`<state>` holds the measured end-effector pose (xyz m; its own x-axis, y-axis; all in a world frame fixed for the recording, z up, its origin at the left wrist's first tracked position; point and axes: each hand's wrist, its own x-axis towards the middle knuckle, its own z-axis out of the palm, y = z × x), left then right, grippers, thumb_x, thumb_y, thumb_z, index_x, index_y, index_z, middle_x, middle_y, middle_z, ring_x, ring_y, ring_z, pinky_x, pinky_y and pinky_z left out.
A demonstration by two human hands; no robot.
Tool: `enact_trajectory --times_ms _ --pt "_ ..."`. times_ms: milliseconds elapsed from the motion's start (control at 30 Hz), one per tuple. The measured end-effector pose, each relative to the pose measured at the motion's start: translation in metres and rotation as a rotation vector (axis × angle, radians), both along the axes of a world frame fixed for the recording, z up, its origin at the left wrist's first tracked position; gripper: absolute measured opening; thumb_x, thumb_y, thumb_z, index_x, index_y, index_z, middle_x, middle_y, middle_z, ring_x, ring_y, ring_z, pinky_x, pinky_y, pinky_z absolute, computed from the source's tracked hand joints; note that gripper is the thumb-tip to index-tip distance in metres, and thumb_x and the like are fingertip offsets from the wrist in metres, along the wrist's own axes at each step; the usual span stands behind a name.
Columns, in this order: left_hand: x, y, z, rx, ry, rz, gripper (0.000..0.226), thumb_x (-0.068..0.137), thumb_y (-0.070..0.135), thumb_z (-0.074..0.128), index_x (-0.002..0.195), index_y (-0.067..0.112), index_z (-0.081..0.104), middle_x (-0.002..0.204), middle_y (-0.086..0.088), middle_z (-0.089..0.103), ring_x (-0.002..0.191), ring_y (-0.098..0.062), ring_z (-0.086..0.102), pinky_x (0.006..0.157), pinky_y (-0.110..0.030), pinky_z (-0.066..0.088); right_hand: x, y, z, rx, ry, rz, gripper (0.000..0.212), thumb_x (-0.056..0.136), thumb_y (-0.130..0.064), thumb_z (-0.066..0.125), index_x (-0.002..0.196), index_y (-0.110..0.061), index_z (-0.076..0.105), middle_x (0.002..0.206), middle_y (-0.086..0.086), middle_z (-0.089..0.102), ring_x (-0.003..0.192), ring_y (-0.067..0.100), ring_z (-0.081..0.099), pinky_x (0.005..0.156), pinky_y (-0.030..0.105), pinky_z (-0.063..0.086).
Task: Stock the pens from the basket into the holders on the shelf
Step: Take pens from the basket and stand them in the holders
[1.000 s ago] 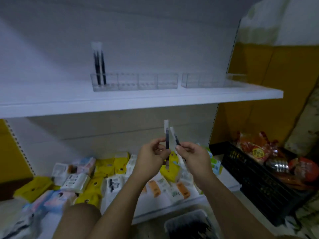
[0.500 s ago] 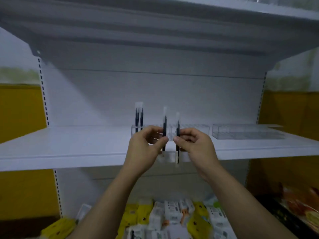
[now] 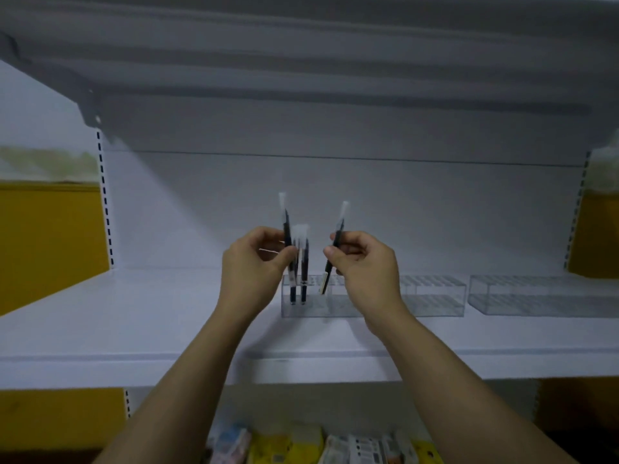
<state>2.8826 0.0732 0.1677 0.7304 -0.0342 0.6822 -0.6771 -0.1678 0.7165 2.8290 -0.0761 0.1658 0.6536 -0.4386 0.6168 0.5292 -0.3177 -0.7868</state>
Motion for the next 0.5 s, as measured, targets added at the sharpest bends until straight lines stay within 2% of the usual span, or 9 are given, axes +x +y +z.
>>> enact_trajectory --times_ms 100,200,333,433,500 --pt "0.017 -0.006 -0.004 0.0 -0.015 0.018 0.015 0.081 0.019 0.075 0.096 0.019 0.069 0.08 0.009 0.071 0.071 0.0 0.067 0.071 -0.023 0.058 0.022 0.005 0.005 -0.004 -0.017 -0.019 0.018 0.083 -0.016 0.074 0.087 -0.032 0.066 0.081 -0.011 0.07 0.074 0.002 0.066 0.078 0.028 0.058" --pt "0.03 -0.009 -0.006 -0.006 -0.004 0.017 0.016 0.081 0.017 0.075 0.096 0.015 0.07 0.076 0.009 0.071 0.068 0.002 0.066 0.065 -0.01 0.052 0.039 0.005 0.008 0.008 -0.025 -0.024 0.018 0.084 -0.016 0.074 0.085 -0.032 0.066 0.081 -0.009 0.07 0.077 0.005 0.067 0.079 0.032 0.058" --pt "0.039 -0.012 -0.016 0.031 0.025 -0.005 0.012 0.079 0.016 0.076 0.089 0.02 0.07 0.07 0.007 0.071 0.064 0.0 0.065 0.062 -0.011 0.051 0.052 0.002 -0.001 0.071 -0.028 -0.031 0.016 0.084 -0.013 0.073 0.088 -0.027 0.066 0.084 -0.005 0.07 0.082 0.013 0.068 0.08 0.035 0.058" --pt "0.04 -0.013 -0.026 0.086 0.044 0.005 0.013 0.078 0.019 0.077 0.084 0.028 0.069 0.066 0.008 0.07 0.064 -0.002 0.066 0.064 -0.018 0.053 0.058 0.003 -0.01 -0.012 0.028 -0.053 0.018 0.085 -0.015 0.072 0.083 -0.031 0.065 0.08 -0.008 0.07 0.078 0.009 0.068 0.075 0.028 0.056" --pt "0.042 -0.013 -0.029 0.102 0.054 0.016 0.013 0.077 0.022 0.077 0.081 0.029 0.068 0.068 0.011 0.07 0.065 -0.002 0.065 0.064 -0.021 0.052 0.061 0.004 -0.013 -0.149 0.095 -0.111 0.011 0.085 -0.018 0.071 0.084 -0.028 0.068 0.074 -0.012 0.066 0.07 0.001 0.064 0.065 0.014 0.051"
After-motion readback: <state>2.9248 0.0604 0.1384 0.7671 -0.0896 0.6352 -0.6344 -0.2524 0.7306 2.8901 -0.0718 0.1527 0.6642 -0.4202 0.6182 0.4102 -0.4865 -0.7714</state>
